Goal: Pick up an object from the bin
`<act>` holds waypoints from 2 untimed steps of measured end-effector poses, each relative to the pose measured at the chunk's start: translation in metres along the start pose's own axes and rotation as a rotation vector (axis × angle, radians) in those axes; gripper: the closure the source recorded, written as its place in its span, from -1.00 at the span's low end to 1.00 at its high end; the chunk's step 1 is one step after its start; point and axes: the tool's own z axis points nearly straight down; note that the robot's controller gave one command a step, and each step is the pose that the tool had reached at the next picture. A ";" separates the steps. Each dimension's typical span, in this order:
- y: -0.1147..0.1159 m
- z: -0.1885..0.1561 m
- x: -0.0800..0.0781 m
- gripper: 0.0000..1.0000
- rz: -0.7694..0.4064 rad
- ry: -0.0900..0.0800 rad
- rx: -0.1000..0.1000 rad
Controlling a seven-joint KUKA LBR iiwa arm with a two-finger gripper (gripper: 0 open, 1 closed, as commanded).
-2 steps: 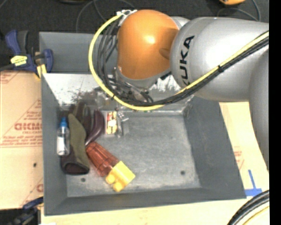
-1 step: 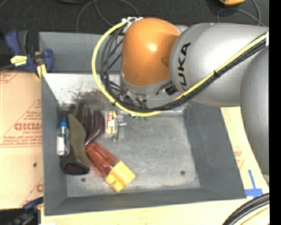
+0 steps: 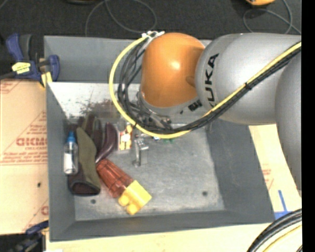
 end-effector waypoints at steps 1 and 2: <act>-0.014 0.025 0.021 -1.00 -0.205 -0.003 0.002; 0.015 0.035 0.017 -1.00 -0.100 -0.003 0.002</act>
Offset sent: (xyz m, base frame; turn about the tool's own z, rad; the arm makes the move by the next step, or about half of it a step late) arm -0.0245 0.0460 -0.0414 -0.0561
